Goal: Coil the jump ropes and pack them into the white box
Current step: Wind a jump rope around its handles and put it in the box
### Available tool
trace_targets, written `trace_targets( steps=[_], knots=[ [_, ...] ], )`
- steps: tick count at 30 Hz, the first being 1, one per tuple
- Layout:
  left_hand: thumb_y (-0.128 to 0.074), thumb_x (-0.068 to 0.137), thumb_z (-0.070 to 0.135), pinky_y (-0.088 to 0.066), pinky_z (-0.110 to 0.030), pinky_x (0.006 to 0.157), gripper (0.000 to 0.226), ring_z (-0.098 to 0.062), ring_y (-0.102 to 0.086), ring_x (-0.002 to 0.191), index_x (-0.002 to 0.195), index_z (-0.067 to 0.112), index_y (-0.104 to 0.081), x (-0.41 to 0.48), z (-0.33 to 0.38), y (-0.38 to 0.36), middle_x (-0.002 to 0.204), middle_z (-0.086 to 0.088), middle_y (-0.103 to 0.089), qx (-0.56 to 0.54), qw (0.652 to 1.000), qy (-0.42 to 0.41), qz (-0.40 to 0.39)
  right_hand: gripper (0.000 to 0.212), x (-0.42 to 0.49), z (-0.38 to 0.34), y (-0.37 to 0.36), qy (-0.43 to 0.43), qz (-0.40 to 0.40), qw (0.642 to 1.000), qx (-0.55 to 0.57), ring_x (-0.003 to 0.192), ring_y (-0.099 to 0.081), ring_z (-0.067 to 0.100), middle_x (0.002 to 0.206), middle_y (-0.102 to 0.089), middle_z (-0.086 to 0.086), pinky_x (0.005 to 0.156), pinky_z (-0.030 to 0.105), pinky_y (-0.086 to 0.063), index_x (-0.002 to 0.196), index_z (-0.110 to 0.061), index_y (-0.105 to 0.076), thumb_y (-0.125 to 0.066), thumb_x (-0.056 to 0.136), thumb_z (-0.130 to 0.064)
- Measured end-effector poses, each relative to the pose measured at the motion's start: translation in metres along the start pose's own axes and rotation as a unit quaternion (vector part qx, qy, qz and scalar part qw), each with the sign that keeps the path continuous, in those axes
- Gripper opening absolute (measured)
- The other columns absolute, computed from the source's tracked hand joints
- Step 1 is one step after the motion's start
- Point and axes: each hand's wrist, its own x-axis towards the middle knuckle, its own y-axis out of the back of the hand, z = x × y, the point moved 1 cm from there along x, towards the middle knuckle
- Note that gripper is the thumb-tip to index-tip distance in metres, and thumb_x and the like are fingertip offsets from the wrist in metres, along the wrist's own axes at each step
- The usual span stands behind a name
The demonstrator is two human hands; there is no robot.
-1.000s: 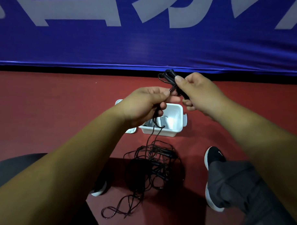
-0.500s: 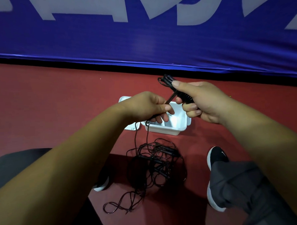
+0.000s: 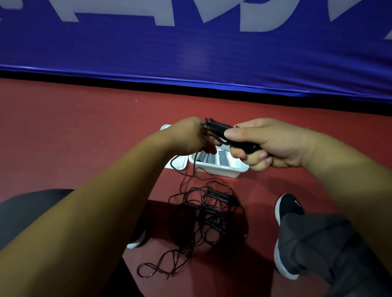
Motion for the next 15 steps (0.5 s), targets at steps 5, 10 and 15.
trace_targets(
  steps=[5,10,15],
  knots=[
    [-0.069,0.097,0.012,-0.057,-0.024,0.079,0.020,-0.013,-0.076,0.089,0.105,0.023,-0.084,0.000,0.010,0.013,0.092,0.004,-0.081,-0.004,0.998,-0.013,0.064,0.019,0.000,0.007,-0.006,-0.086,-0.045,0.992,-0.079,0.046,-0.027,0.009,0.078,-0.056,0.008,0.048,0.025,-0.013,0.080,-0.022,-0.069,-0.074,0.091,-0.037],
    [-0.073,0.093,0.008,-0.054,-0.018,0.077,0.022,-0.001,-0.070,0.080,0.098,0.026,-0.084,-0.002,0.030,0.014,0.084,0.011,-0.079,-0.035,0.994,-0.059,0.080,0.014,0.005,0.015,-0.008,-0.133,-0.036,0.978,-0.156,0.050,-0.028,0.012,0.080,-0.056,0.005,0.050,0.028,-0.013,0.095,-0.023,-0.064,-0.071,0.101,-0.034],
    [-0.072,0.095,0.011,-0.045,-0.005,0.067,0.018,0.011,-0.066,0.075,0.098,0.025,-0.083,-0.007,0.043,0.014,0.082,0.021,-0.075,0.014,0.990,-0.099,0.097,0.012,0.008,0.016,0.004,-0.139,0.022,0.971,-0.195,0.052,-0.032,0.013,0.085,-0.062,0.007,0.048,0.025,-0.020,0.103,-0.024,-0.067,-0.072,0.101,-0.034]
  ],
)
